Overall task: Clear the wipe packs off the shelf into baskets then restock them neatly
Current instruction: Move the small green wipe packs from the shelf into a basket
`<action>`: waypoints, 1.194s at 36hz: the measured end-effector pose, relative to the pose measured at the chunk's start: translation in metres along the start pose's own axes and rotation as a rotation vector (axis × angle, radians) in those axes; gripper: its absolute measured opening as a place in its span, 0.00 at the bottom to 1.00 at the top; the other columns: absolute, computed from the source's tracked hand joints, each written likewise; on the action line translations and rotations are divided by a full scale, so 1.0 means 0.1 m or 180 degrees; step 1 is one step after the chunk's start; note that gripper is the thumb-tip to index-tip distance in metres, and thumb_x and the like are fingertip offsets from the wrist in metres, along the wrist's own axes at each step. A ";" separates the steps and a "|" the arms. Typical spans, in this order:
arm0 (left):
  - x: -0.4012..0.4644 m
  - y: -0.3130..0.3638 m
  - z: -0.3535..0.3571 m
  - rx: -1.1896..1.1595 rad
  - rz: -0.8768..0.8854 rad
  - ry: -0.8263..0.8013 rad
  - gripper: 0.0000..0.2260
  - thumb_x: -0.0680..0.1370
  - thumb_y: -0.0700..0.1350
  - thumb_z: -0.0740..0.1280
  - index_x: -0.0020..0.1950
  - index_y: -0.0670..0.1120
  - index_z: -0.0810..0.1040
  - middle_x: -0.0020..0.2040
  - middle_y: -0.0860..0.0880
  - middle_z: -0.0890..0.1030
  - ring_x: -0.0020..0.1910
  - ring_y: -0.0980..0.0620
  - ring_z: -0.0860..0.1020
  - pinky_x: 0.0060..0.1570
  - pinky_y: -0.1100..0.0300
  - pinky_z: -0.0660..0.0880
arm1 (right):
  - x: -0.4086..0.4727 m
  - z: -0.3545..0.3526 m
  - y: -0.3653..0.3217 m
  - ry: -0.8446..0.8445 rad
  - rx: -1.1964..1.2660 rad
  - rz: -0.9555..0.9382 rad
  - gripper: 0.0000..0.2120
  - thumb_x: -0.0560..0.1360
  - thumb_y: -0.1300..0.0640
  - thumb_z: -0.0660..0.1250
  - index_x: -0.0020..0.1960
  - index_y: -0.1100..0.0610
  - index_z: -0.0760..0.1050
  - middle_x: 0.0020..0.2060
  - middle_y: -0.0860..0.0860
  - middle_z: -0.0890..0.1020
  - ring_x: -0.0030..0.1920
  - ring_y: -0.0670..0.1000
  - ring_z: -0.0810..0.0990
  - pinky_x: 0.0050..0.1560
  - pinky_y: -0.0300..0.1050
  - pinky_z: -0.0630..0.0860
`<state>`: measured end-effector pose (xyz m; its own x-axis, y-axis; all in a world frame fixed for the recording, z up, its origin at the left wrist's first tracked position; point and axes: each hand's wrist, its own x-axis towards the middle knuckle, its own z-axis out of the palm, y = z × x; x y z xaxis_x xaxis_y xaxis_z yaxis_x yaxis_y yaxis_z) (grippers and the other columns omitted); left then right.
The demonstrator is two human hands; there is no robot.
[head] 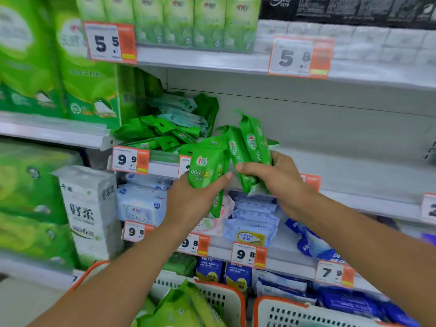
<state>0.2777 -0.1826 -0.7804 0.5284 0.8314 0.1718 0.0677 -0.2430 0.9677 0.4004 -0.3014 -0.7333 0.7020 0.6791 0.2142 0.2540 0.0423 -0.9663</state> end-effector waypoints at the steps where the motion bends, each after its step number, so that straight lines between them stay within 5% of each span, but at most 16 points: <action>1: -0.01 -0.02 0.02 -0.0127 -0.0033 -0.0016 0.16 0.66 0.64 0.76 0.43 0.54 0.82 0.34 0.59 0.83 0.32 0.63 0.80 0.34 0.63 0.74 | -0.05 0.11 0.09 -0.0021 0.0479 0.0238 0.14 0.68 0.61 0.78 0.52 0.60 0.83 0.44 0.55 0.87 0.47 0.55 0.87 0.50 0.50 0.84; 5: -0.02 -0.19 -0.01 -0.0414 -0.0250 0.0050 0.24 0.63 0.64 0.78 0.52 0.52 0.82 0.44 0.57 0.86 0.44 0.57 0.84 0.45 0.57 0.81 | -0.14 0.29 0.40 0.0103 0.1030 0.0519 0.24 0.65 0.58 0.80 0.59 0.62 0.81 0.50 0.58 0.87 0.51 0.58 0.86 0.57 0.56 0.81; 9: -0.04 -0.22 -0.10 -0.0939 -0.0502 -0.0288 0.18 0.69 0.46 0.79 0.57 0.47 0.80 0.47 0.53 0.86 0.44 0.57 0.85 0.49 0.60 0.81 | -0.23 0.31 0.54 0.0026 0.0811 0.0388 0.39 0.55 0.53 0.86 0.62 0.61 0.77 0.52 0.56 0.87 0.52 0.57 0.86 0.59 0.58 0.80; 12: -0.06 -0.20 -0.18 -0.1450 -0.0813 -0.0645 0.15 0.75 0.45 0.74 0.61 0.48 0.79 0.53 0.50 0.86 0.50 0.51 0.85 0.57 0.51 0.79 | -0.26 0.32 0.53 0.0102 0.0403 0.0171 0.43 0.50 0.51 0.86 0.62 0.59 0.75 0.51 0.52 0.87 0.50 0.52 0.87 0.55 0.52 0.82; 16: -0.15 -0.15 -0.24 -0.1821 -0.0777 -0.1105 0.22 0.73 0.50 0.73 0.66 0.50 0.76 0.57 0.49 0.84 0.55 0.47 0.84 0.58 0.47 0.79 | -0.35 0.41 0.43 0.0013 0.0354 -0.0103 0.37 0.54 0.56 0.83 0.60 0.60 0.74 0.50 0.52 0.87 0.49 0.49 0.86 0.47 0.42 0.83; 21: -0.22 -0.19 -0.27 -0.1664 -0.0554 -0.0772 0.32 0.57 0.43 0.78 0.61 0.45 0.78 0.50 0.48 0.86 0.49 0.49 0.85 0.48 0.54 0.82 | -0.44 0.48 0.34 -0.0136 0.0565 -0.0025 0.32 0.58 0.55 0.82 0.59 0.60 0.77 0.48 0.52 0.87 0.49 0.51 0.87 0.48 0.45 0.83; 25: -0.15 -0.20 -0.40 -0.1599 -0.0413 -0.0689 0.32 0.59 0.38 0.80 0.62 0.43 0.78 0.51 0.47 0.86 0.50 0.48 0.85 0.45 0.56 0.82 | -0.36 0.40 0.35 0.0212 0.0230 -0.0084 0.24 0.61 0.54 0.84 0.54 0.57 0.82 0.44 0.51 0.88 0.43 0.49 0.87 0.37 0.42 0.82; 29: -0.10 -0.28 -0.49 -0.1442 -0.0404 -0.0658 0.37 0.57 0.39 0.83 0.64 0.45 0.76 0.54 0.47 0.86 0.53 0.47 0.84 0.56 0.48 0.80 | -0.28 0.33 0.41 0.0419 -0.0324 -0.0062 0.39 0.49 0.38 0.85 0.55 0.53 0.81 0.46 0.46 0.87 0.46 0.46 0.87 0.48 0.49 0.84; 35: -0.19 -0.41 -0.68 -0.1380 -0.0438 -0.0827 0.33 0.63 0.44 0.80 0.67 0.48 0.74 0.57 0.48 0.84 0.57 0.46 0.83 0.63 0.44 0.75 | -0.39 0.51 0.35 0.0418 -0.0846 -0.0231 0.37 0.53 0.45 0.86 0.56 0.53 0.75 0.47 0.46 0.85 0.46 0.44 0.84 0.49 0.48 0.83; 40: -0.27 -0.48 -0.93 -0.1222 -0.0338 -0.0686 0.21 0.71 0.49 0.73 0.64 0.47 0.76 0.54 0.51 0.85 0.53 0.52 0.84 0.54 0.56 0.80 | -0.52 0.82 0.34 -0.0285 -0.0890 -0.0246 0.28 0.61 0.47 0.84 0.56 0.49 0.76 0.47 0.43 0.85 0.46 0.41 0.84 0.48 0.41 0.81; 43: -0.26 -0.63 -1.13 -0.1094 -0.0576 -0.0636 0.25 0.70 0.54 0.72 0.65 0.48 0.76 0.56 0.49 0.85 0.53 0.49 0.84 0.52 0.49 0.81 | -0.53 1.11 0.43 -0.1062 -0.0593 0.0366 0.20 0.68 0.44 0.78 0.57 0.49 0.81 0.49 0.43 0.87 0.52 0.44 0.85 0.61 0.47 0.78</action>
<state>0.1638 -0.1323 -0.8250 0.6896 0.7241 -0.0126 -0.0936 0.1063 0.9899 0.2999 -0.2538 -0.8019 0.4862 0.8737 0.0183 0.3242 -0.1609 -0.9322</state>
